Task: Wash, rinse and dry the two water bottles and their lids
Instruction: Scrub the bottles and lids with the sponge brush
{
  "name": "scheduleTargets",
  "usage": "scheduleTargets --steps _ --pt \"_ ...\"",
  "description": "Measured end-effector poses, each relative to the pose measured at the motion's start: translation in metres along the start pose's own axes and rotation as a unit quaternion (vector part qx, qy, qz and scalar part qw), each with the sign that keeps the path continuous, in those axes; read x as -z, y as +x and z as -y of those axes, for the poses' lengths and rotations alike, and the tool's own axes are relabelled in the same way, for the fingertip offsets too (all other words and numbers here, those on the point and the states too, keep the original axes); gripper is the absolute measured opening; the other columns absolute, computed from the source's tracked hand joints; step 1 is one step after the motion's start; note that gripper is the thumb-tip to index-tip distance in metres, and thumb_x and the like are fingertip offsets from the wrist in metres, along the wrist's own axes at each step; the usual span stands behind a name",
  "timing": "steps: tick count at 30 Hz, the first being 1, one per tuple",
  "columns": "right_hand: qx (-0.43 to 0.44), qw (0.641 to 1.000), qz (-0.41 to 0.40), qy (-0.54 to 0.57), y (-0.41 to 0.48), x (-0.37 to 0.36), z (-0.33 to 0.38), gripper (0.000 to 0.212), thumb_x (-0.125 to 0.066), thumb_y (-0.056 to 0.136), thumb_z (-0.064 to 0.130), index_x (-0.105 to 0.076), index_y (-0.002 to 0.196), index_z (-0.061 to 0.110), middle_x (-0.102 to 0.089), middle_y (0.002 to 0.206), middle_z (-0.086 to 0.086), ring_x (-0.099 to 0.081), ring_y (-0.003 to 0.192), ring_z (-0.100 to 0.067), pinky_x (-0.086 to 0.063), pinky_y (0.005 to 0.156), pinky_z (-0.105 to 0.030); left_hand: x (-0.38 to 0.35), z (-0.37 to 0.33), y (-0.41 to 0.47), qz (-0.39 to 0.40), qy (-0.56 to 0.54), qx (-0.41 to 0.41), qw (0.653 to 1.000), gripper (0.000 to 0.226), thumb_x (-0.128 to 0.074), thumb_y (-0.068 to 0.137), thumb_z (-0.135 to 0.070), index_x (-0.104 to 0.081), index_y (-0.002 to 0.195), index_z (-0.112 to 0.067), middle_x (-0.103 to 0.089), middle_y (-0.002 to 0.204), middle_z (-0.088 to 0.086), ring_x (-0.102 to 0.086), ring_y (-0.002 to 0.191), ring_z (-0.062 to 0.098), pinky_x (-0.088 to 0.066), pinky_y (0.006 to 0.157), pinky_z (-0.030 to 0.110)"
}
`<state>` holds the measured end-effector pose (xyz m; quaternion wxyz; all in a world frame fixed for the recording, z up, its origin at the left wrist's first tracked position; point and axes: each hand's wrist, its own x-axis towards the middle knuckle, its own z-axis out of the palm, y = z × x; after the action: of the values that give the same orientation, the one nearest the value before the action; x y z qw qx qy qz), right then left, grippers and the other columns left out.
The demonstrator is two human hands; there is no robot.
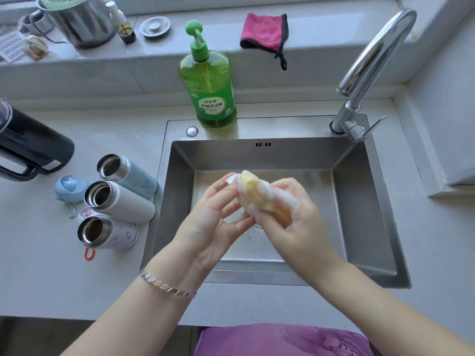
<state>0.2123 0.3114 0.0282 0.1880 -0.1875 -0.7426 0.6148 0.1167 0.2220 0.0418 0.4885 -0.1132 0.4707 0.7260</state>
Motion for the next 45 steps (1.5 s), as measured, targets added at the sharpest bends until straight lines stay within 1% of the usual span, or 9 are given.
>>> scheduleTargets --steps 7,11,16,20,23,30,34,42,45 --pt "-0.045 0.999 -0.026 0.012 0.001 -0.008 -0.001 0.009 -0.063 0.08 0.038 -0.067 0.082 0.03 -0.049 0.084 0.003 -0.056 0.074 -0.015 -0.049 0.063 -0.031 -0.006 -0.003 0.0 -0.038 -0.021 -0.044 0.998 0.056 -0.066 0.071 -0.024 -0.055 0.124 -0.01 -0.067 0.092 0.003 -0.062 0.092 0.017 -0.057 0.06 0.026" --pt "-0.112 0.99 -0.031 0.081 0.009 -0.003 0.001 0.018 -0.066 0.085 0.022 -0.066 0.07 0.031 -0.051 0.082 0.004 -0.054 0.068 0.0 -0.042 0.06 -0.014 -0.007 0.001 -0.003 -0.033 -0.019 -0.043 0.998 0.054 -0.066 0.075 -0.022 -0.054 0.126 -0.009 -0.068 0.092 0.003 -0.067 0.084 0.014 -0.058 0.066 0.029" --pt "-0.128 0.985 -0.041 0.104 0.001 -0.006 0.004 0.03 -0.06 0.089 0.011 -0.066 0.066 0.03 -0.049 0.074 0.0 -0.051 0.059 -0.007 -0.042 0.053 -0.016 -0.008 -0.006 0.0 -0.047 -0.06 -0.049 0.996 0.062 -0.066 0.07 -0.023 -0.053 0.129 -0.008 -0.061 0.11 0.014 -0.06 0.11 0.027 -0.059 0.068 0.031" --pt "-0.168 0.972 -0.031 0.161 0.009 0.005 0.003 0.025 -0.053 0.091 0.004 -0.059 0.07 0.015 -0.036 0.049 0.009 -0.03 0.042 -0.003 -0.027 0.042 -0.01 -0.007 0.001 -0.002 -0.031 -0.071 -0.052 0.996 0.049 -0.063 0.074 -0.02 -0.055 0.122 -0.01 -0.064 0.107 0.016 -0.063 0.106 0.03 -0.057 0.079 0.038" --pt "-0.146 0.98 -0.022 0.134 0.002 0.0 0.001 0.024 -0.057 0.092 0.015 -0.059 0.068 0.011 -0.039 0.056 0.002 -0.035 0.049 -0.004 -0.03 0.046 -0.012 -0.005 -0.001 -0.003 -0.006 -0.091 -0.056 0.994 0.049 -0.058 0.081 -0.016 -0.049 0.129 -0.007 -0.062 0.109 0.019 -0.066 0.093 0.029 -0.058 0.078 0.034" --pt "-0.215 0.961 -0.059 0.164 0.005 0.011 -0.002 0.022 -0.05 0.09 0.004 -0.059 0.072 0.012 -0.037 0.048 0.003 -0.029 0.044 -0.007 -0.027 0.041 -0.013 0.004 0.017 -0.006 0.001 0.092 -0.103 0.99 0.052 -0.066 0.079 -0.007 -0.046 0.127 -0.001 -0.063 0.113 0.02 -0.066 0.093 0.027 -0.058 0.077 0.032" --pt "-0.185 0.97 -0.038 0.152 -0.006 0.008 0.004 0.021 -0.05 0.094 0.01 -0.058 0.079 -0.003 -0.036 0.047 0.007 -0.029 0.043 -0.004 -0.028 0.042 -0.012 0.011 0.015 -0.009 0.018 0.165 -0.136 0.977 0.039 -0.072 0.073 -0.009 -0.055 0.108 -0.007 -0.068 0.093 0.008 -0.065 0.081 0.014 -0.056 0.073 0.024" --pt "-0.15 0.986 -0.015 0.074 -0.006 0.011 0.012 0.029 -0.059 0.088 0.018 -0.063 0.06 0.023 -0.045 0.065 0.006 -0.044 0.049 -0.001 -0.036 0.047 -0.011 0.016 0.016 -0.009 0.029 0.323 -0.232 0.917 0.032 -0.08 0.062 0.002 -0.072 0.083 -0.021 -0.072 0.081 0.001 -0.066 0.078 0.014 -0.055 0.072 0.024" --pt "-0.195 0.977 -0.002 0.091 -0.002 0.015 0.008 0.021 -0.054 0.092 0.013 -0.062 0.074 0.007 -0.04 0.05 0.011 -0.033 0.039 -0.001 -0.028 0.04 -0.01 0.018 0.014 -0.008 0.009 0.354 -0.246 0.902 0.038 -0.076 0.064 0.01 -0.071 0.085 -0.021 -0.073 0.082 -0.002 -0.066 0.078 0.012 -0.054 0.069 0.021"
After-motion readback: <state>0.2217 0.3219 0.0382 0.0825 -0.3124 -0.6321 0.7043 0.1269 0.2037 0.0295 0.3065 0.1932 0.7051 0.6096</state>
